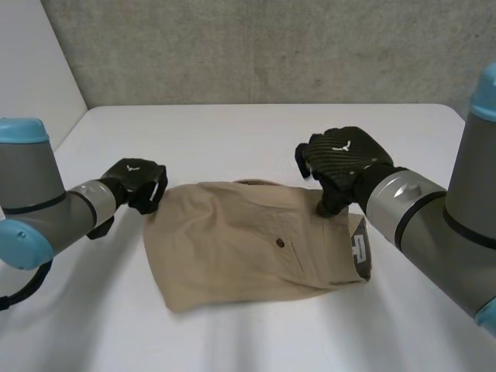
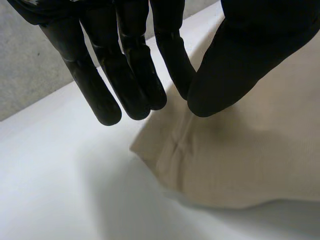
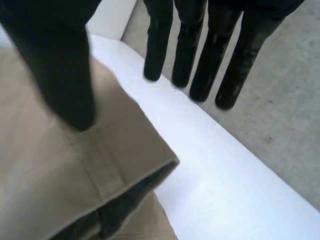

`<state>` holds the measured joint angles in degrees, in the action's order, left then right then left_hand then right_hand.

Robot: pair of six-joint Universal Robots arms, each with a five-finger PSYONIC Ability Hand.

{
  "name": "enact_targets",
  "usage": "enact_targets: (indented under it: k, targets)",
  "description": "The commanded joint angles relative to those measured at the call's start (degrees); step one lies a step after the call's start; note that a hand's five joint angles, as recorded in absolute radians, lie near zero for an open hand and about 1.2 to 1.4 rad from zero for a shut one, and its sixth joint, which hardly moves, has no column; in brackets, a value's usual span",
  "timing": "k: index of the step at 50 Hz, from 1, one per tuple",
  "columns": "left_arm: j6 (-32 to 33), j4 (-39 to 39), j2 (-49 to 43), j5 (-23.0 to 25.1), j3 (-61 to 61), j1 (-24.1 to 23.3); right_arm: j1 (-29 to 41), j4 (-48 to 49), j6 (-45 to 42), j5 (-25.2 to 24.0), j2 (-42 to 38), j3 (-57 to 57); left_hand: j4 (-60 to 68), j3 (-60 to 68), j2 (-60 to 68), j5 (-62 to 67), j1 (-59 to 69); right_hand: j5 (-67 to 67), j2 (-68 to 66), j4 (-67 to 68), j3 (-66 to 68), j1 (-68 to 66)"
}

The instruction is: Fold the shorts.

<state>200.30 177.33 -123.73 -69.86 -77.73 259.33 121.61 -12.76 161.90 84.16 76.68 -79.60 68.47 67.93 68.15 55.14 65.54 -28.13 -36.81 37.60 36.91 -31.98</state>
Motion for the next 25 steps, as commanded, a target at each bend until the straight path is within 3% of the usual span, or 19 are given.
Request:
enact_targets:
  k: [1, 7, 8, 10, 11, 12, 17, 25]
  targets:
    - [0.0, 0.12, 3.93, -0.02, -2.95, -0.14, -1.81, -0.51, 7.99, 0.04, -0.04, 1.2, 11.53, 12.07, 11.85, 14.86, 14.46, 9.53, 8.22, -9.01, -8.31, 3.38]
    - [0.09, 1.09, 4.72, -0.02, -3.39, -1.11, -1.64, -0.69, 8.35, 0.13, 0.05, 1.9, 10.56, 11.09, 10.87, 13.88, 13.48, 13.07, 11.75, -12.54, -11.85, 6.92]
    - [0.18, 2.05, 4.72, -0.1, -3.39, -1.11, -1.64, -0.86, 8.43, 0.04, 0.05, 2.25, -3.11, -2.57, -2.8, 0.22, -0.18, 13.24, 11.93, -12.71, -12.02, 7.09]
    - [0.09, 2.58, 4.64, -0.1, -3.3, -1.11, -1.64, -1.3, 8.44, 0.13, 0.05, 3.05, -10.65, -10.11, -10.33, -7.32, -7.72, 13.58, 12.26, -13.05, -12.36, 7.43]
    - [0.09, 3.89, 4.64, -0.28, -3.3, -1.19, -1.55, -1.57, 8.44, 0.04, -0.04, 3.66, -24.14, -23.6, -23.82, -20.81, -21.21, 13.91, 12.6, -13.38, -12.69, 7.76]
    - [0.09, 5.21, 4.46, -0.28, -3.3, -1.11, -1.55, -1.57, 8.44, 0.04, -0.04, 3.66, -29.6, -29.06, -29.29, -26.27, -26.67, 13.92, 12.6, -13.39, -12.69, 7.77]
    - [-0.26, 6.45, 3.85, -0.46, -2.34, -1.11, -2.34, -5.69, 12.2, -0.4, -8.02, 12.08, -38.7, -38.16, -38.39, -35.37, -35.77, 13.75, 12.43, -13.22, -12.52, 7.6]
    - [-0.44, 6.28, 2.35, -0.19, -1.28, -1.11, -4.89, -10.97, 16.43, -0.58, -20.68, 24.92, -42.77, -42.24, -42.46, -39.45, -39.85, 13.41, 12.1, -12.89, -12.19, 7.26]
